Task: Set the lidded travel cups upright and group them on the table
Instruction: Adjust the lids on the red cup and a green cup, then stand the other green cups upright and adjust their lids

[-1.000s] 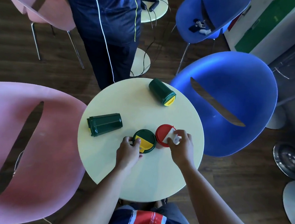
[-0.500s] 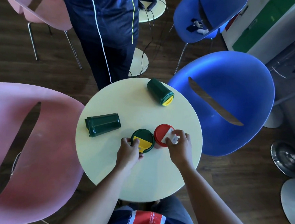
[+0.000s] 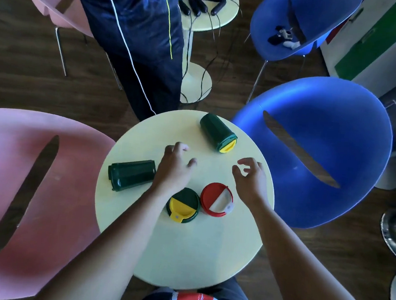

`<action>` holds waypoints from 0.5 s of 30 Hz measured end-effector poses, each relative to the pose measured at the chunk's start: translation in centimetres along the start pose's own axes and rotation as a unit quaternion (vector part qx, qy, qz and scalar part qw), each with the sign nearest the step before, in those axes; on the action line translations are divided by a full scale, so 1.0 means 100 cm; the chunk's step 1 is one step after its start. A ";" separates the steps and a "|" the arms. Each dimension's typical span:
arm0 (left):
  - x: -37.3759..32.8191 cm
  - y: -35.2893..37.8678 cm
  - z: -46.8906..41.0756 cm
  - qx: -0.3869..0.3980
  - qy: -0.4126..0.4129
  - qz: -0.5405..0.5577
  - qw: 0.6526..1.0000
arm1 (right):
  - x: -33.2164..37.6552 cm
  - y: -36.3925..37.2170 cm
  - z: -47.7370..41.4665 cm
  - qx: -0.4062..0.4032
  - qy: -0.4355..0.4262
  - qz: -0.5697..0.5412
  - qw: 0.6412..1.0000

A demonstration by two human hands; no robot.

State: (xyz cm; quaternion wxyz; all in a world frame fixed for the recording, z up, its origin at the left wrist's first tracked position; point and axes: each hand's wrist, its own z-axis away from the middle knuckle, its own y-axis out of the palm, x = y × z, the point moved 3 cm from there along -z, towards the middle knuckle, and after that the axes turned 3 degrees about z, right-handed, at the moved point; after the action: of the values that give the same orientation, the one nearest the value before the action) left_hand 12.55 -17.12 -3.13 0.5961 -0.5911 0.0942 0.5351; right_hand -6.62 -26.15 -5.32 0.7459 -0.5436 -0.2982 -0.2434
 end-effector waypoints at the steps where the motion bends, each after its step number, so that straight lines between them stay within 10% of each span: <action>1: -0.009 0.006 -0.011 0.008 0.001 -0.006 1.000 | 0.002 -0.003 -0.012 0.007 0.000 0.004 1.000; 15: -0.032 0.112 -0.133 0.093 -0.076 -0.011 0.993 | -0.052 0.042 -0.141 0.278 0.230 -0.114 0.926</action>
State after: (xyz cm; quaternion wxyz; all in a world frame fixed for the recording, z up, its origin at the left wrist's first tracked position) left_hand 9.81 -32.55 -11.27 0.6600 -0.4916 0.0910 0.5607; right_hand -4.89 -38.21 -15.08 0.8821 -0.2062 -0.2343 -0.3527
